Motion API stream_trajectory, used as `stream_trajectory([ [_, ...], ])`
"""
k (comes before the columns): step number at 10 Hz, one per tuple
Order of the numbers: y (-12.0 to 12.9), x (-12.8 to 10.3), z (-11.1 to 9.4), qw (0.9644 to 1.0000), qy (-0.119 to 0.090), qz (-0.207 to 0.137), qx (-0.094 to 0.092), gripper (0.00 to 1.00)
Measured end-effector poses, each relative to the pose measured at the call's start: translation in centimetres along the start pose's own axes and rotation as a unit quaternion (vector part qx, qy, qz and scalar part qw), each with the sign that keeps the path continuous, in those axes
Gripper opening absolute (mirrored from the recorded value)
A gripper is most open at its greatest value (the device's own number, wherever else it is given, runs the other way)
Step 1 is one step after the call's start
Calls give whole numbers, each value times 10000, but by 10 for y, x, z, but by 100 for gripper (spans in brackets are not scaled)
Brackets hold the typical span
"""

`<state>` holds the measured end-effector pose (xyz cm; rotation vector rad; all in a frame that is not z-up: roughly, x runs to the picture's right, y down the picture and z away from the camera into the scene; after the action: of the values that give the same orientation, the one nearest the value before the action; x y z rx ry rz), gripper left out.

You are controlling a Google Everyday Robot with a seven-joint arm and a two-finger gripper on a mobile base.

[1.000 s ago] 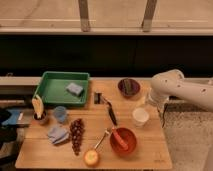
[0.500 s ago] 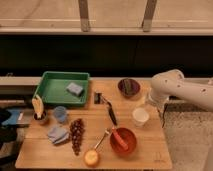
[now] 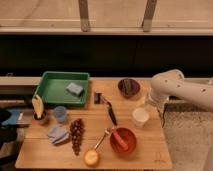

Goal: Place pepper in tray

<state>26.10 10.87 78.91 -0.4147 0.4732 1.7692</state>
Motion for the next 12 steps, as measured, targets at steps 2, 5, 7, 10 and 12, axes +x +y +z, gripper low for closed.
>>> stream_trajectory([
  [2,0,0,0,10000,0,0,0,80],
  [5,0,0,0,10000,0,0,0,80],
  [7,0,0,0,10000,0,0,0,80],
  [10,6,-3,-1,9998,8,-171,44,80],
  [12,36,-8,-4,9988,-37,-491,43,80],
])
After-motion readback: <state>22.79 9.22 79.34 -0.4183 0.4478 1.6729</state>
